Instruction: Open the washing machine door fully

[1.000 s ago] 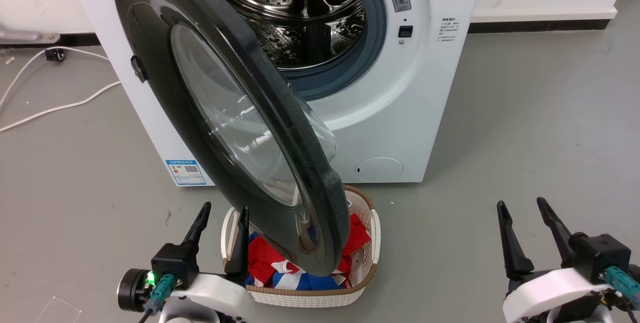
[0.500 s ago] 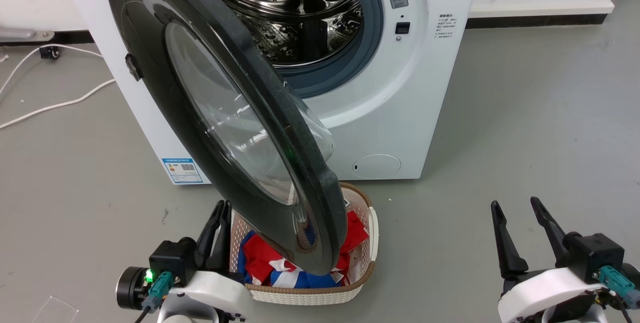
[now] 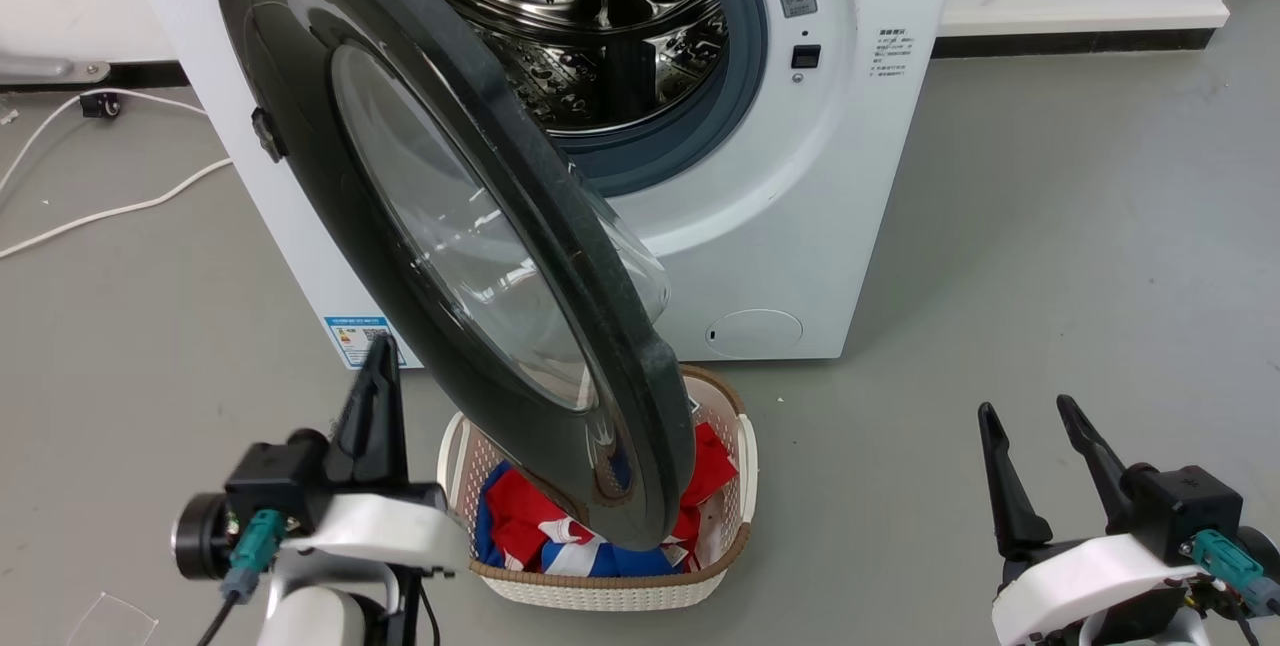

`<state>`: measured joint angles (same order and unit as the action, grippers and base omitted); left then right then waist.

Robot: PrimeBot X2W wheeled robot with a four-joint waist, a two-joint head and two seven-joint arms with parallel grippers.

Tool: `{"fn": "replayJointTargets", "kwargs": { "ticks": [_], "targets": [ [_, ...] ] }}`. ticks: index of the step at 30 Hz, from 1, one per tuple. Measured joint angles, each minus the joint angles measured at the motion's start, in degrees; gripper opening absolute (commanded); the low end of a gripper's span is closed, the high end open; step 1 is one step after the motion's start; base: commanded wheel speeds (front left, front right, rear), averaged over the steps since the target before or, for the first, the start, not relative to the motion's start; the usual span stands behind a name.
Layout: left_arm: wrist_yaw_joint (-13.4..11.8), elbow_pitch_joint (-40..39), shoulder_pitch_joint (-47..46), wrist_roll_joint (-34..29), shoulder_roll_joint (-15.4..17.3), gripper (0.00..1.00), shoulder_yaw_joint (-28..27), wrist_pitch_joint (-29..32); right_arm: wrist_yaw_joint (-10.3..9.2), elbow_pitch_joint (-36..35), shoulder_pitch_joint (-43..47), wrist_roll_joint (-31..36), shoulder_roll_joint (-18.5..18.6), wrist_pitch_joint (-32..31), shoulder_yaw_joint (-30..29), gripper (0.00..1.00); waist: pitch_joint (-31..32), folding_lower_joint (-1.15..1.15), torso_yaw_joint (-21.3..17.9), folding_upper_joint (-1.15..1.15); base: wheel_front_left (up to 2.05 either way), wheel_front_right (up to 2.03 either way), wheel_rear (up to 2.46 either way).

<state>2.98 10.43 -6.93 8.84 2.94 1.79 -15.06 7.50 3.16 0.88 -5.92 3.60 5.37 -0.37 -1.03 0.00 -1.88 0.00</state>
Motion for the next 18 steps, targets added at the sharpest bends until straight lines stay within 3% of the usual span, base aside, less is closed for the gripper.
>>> {"fn": "replayJointTargets", "kwargs": {
  "ticks": [11,18],
  "targets": [
    [-0.97,-21.95,-3.33,-1.27,0.00,0.00,-0.55,-0.02,0.00,0.19,-0.37,0.02,-0.14,0.24,-0.10,1.00,0.35,0.00,0.11,0.00,0.00,0.00,0.00],
    [-0.94,-32.27,-4.10,-0.92,0.00,0.00,5.11,-0.03,0.00,0.23,-0.38,0.29,-0.20,0.24,0.02,1.00,1.04,0.00,-0.21,0.00,0.00,0.00,0.00]
  ]
}}
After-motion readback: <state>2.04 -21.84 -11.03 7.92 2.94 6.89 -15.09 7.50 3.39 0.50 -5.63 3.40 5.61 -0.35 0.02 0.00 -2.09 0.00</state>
